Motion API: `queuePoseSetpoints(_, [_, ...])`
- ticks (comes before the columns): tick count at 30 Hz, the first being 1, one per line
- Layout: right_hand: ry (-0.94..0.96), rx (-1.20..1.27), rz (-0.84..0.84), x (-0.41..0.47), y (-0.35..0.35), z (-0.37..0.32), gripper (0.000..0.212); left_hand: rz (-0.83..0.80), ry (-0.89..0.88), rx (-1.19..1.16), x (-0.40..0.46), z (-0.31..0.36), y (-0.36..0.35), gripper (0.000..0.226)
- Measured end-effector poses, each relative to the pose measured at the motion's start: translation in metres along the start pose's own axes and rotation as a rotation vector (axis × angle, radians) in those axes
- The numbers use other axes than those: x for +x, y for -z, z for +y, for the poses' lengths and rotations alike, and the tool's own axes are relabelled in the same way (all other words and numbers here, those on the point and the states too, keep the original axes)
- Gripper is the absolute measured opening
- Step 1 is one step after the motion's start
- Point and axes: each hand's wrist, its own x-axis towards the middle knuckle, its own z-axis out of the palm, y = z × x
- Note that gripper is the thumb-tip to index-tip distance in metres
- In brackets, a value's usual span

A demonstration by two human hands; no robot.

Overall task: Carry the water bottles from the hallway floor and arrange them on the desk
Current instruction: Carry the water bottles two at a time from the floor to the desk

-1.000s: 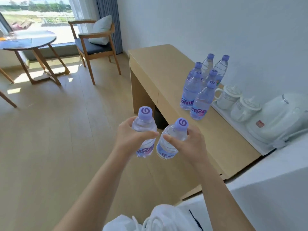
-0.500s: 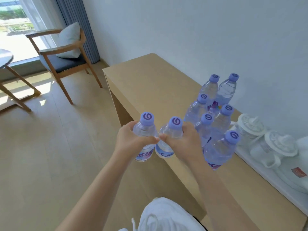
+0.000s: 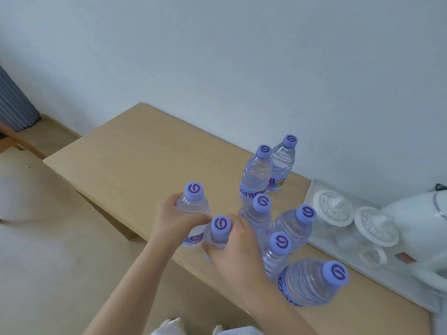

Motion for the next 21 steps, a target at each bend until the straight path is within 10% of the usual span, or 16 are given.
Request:
queuePoseSetpoints(12, [-0.236,0.041,0.376,-0.011,-0.027,-0.023,0.044,-0.638,-0.155,0.09,0.054,0.015,-0.02,0.028])
queuePoseSetpoints(21, [-0.344,0.011,0.516,-0.021,-0.047,-0.035,0.061,-0.668,-0.286,0.205,0.057,0.005,0.001,0.028])
